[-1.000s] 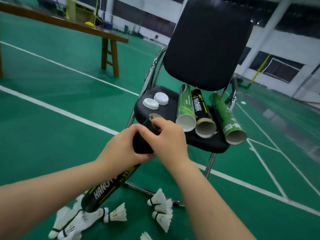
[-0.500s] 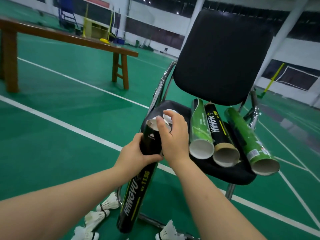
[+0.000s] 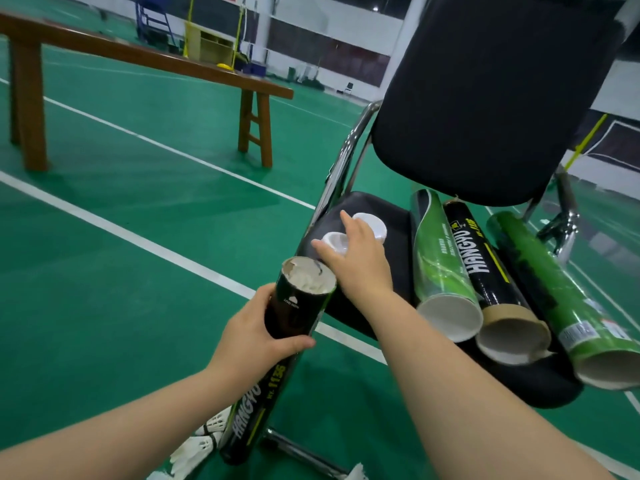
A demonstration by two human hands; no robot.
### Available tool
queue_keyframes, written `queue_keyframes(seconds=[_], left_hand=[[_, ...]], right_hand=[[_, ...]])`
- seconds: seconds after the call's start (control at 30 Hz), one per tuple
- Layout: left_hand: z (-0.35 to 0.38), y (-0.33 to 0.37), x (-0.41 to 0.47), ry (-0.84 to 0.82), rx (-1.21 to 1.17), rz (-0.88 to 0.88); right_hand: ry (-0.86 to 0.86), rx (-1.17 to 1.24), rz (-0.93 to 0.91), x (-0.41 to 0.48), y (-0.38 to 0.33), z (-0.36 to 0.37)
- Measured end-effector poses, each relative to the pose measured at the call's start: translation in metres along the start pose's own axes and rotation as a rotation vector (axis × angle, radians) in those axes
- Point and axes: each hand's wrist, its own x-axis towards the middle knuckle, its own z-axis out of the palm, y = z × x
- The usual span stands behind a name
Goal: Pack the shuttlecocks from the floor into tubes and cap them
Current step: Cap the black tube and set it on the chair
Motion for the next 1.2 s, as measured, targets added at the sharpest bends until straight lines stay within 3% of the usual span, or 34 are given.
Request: queue_keyframes(seconds=[0.1,0.3,0.5,0.67,0.83,1.2], left_hand=[[0.002,-0.006,0.001,0.008,-0.002,-0.01],[0.004,-0.006,-0.001,0.013,-0.023,-0.001],[0.004,-0.004,-0.003,0.018,-0.004,0.006],[0.007,0.002,-0.015,-0.025,0.019,0.039],[0.004,0.007,-0.028,-0.055,-0.006,0.05],[0.008,0.018,-0.051,-0.101,-0.016,0.103]], right_hand=[[-0.032,-0.112,0.021,0.003,-0.001,0.003],[0.036,-0.115,0.023,-0.002,-0.003,0.002],[0.14,0.517,-0.067,-0.041,-0.016,-0.016],[0.213,0.61,-0.159,-0.069,-0.034,-0.022],[0.351,0.698,-0.086,-0.095,-0.043,-0.023],[0.289,0.783,0.074,-0.142,-0.035,-0.014]])
